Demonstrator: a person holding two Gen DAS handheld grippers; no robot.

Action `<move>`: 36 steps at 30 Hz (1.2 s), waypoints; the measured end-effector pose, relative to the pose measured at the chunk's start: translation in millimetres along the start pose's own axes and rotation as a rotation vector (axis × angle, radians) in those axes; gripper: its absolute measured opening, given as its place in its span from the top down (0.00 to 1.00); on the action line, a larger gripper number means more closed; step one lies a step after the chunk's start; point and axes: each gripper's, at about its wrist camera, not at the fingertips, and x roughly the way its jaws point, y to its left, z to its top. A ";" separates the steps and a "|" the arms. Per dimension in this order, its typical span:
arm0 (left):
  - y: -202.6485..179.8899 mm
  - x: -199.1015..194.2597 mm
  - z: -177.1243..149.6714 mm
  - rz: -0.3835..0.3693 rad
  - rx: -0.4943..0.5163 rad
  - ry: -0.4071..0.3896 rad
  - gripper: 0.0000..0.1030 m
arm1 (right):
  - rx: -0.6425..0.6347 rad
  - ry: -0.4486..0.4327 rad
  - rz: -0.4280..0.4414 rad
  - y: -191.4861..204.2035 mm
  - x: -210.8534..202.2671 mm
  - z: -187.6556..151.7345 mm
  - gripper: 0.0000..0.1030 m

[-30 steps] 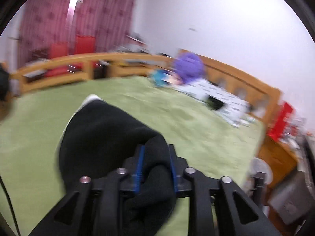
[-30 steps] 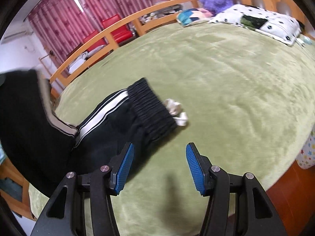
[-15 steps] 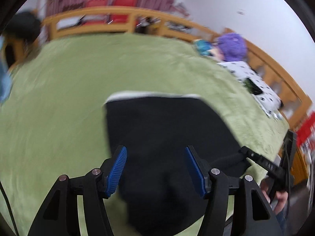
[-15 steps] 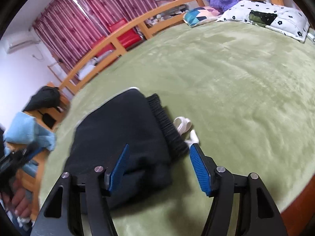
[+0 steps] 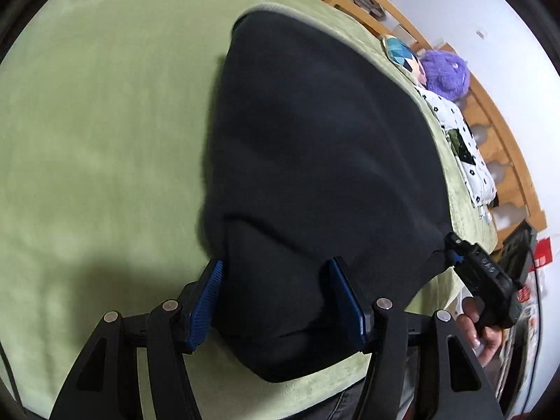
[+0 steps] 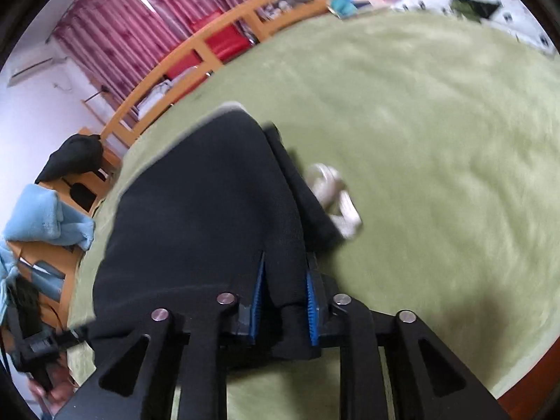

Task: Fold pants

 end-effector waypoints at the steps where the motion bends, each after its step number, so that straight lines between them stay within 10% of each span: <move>1: 2.3 -2.5 -1.6 -0.020 -0.004 -0.008 0.42 | -0.010 0.007 -0.014 0.6 -2.2 0.5 0.66; 15: -26.8 -52.2 20.0 0.130 0.181 -0.044 0.41 | -0.249 -0.049 -0.078 51.3 -24.0 31.5 0.57; 23: -27.2 -15.9 21.6 0.182 0.221 -0.014 0.34 | -0.361 0.026 -0.199 50.9 6.3 4.4 0.53; 36: 4.5 -54.7 74.4 0.189 0.251 -0.180 0.35 | -0.376 -0.042 -0.149 95.1 39.4 102.4 0.44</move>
